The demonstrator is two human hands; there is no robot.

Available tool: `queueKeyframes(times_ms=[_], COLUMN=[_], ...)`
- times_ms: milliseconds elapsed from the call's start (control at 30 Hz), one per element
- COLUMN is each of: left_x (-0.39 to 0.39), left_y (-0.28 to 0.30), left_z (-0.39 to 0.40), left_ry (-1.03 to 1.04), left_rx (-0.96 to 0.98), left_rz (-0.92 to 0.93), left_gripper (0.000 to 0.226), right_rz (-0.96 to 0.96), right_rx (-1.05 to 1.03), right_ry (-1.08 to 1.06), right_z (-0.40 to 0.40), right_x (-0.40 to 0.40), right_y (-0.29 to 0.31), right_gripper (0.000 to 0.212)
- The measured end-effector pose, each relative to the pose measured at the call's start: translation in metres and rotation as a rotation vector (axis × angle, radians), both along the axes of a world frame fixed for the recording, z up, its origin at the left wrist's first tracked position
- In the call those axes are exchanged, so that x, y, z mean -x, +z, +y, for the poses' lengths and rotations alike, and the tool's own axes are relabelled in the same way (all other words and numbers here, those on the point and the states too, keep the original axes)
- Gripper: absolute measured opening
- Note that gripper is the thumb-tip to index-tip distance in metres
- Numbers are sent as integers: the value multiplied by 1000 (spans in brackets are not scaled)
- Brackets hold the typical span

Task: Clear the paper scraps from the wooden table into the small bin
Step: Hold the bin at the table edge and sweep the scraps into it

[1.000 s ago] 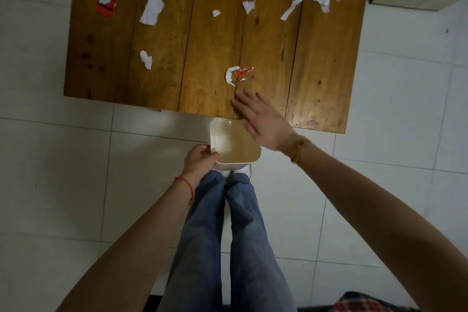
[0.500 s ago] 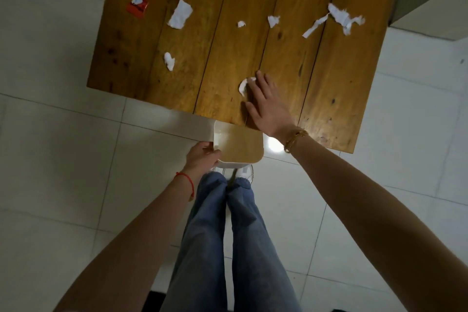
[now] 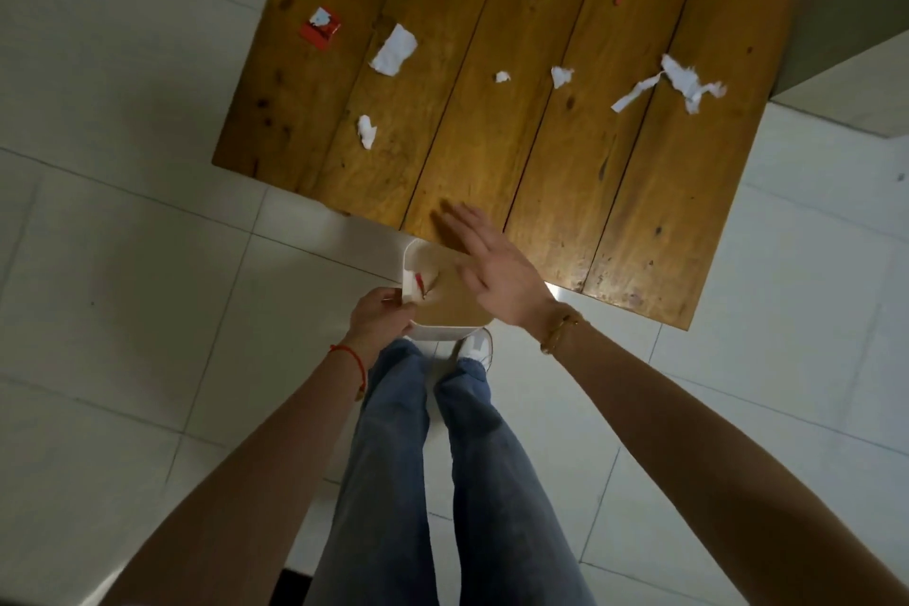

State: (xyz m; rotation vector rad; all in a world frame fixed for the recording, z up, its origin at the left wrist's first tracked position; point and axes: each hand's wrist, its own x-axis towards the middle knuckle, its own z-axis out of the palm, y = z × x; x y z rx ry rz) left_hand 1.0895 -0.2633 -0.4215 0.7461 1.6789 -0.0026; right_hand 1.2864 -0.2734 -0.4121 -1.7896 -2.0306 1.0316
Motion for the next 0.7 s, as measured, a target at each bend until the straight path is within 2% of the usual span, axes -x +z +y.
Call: queueKeyframes(times_ms=[200, 533, 633, 700], left_x=[34, 95, 109, 116], left_y=[4, -11, -16, -16], left_z=[26, 91, 104, 111], left_ry=[42, -59, -75, -103], left_rx=[-13, -19, -9, -24], left_rz=[31, 26, 23, 24], left_gripper=[23, 14, 33, 35], right_rz=[-87, -115, -133, -142], right_rx=[14, 51, 65, 52], right_ry=[-47, -67, -64, -20], right_z=[62, 149, 158, 154], right_x=[10, 78, 93, 103], right_y=[13, -3, -11, -15], right_gripper=[56, 56, 56, 56])
